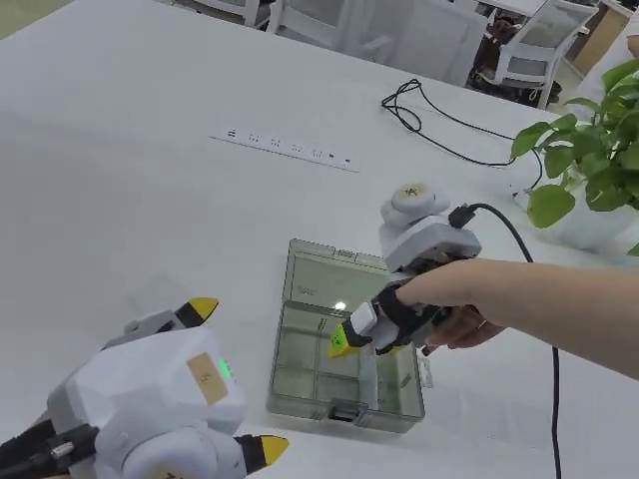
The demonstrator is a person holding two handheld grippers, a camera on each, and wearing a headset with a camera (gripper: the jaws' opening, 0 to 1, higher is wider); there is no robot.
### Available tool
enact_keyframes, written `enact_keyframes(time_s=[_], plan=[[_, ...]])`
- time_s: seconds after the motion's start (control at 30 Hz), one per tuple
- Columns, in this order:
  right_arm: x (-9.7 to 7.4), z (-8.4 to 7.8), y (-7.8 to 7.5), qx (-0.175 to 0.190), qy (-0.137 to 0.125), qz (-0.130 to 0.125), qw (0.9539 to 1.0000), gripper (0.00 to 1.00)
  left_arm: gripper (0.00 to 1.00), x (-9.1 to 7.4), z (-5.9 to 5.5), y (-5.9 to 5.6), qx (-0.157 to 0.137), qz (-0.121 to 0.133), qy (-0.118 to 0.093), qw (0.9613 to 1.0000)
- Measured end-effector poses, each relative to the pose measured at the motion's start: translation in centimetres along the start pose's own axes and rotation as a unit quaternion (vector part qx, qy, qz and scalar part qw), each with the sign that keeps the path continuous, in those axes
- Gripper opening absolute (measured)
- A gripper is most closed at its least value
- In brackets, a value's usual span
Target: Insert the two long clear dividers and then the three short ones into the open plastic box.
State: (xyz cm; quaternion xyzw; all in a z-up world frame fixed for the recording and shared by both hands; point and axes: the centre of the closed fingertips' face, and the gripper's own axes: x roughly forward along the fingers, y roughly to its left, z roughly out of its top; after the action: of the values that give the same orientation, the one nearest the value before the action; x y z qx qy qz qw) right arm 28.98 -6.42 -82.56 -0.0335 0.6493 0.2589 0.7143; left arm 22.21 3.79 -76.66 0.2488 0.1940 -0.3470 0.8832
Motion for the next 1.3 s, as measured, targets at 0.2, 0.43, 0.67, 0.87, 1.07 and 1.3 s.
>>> enact_keyframes(time_s=[0.2, 0.43, 0.67, 0.87, 1.07, 1.3], plan=[[0.1, 0.3, 0.3, -0.019, -0.024, 0.011, 0.9995, 0.65, 0.86, 0.0, -0.1, -0.1, 0.001, -0.002, 0.003, 1.0], [0.2, 0.2, 0.7, -0.024, -0.039, 0.023, 0.9987, 0.8, 0.86, 0.1, -0.3, -0.1, 0.002, -0.003, 0.006, 1.0], [-0.1, -0.1, 1.4, -0.029, -0.044, 0.037, 0.9979, 0.84, 0.87, 0.1, -0.3, -0.1, 0.001, -0.004, 0.008, 1.0], [-0.5, -0.8, 2.0, -0.036, -0.054, 0.058, 0.9962, 0.84, 0.87, 0.1, -0.4, -0.1, 0.001, -0.004, 0.01, 0.9999], [-1.4, -0.3, 2.1, -0.035, -0.089, 0.074, 0.9926, 0.84, 0.87, 0.1, -0.5, -0.1, 0.0, -0.003, 0.013, 0.9999], [-3.2, 0.1, 2.3, -0.042, -0.145, 0.093, 0.9842, 0.89, 0.87, 0.1, -0.6, 0.0, 0.0, -0.001, 0.015, 0.9999]])
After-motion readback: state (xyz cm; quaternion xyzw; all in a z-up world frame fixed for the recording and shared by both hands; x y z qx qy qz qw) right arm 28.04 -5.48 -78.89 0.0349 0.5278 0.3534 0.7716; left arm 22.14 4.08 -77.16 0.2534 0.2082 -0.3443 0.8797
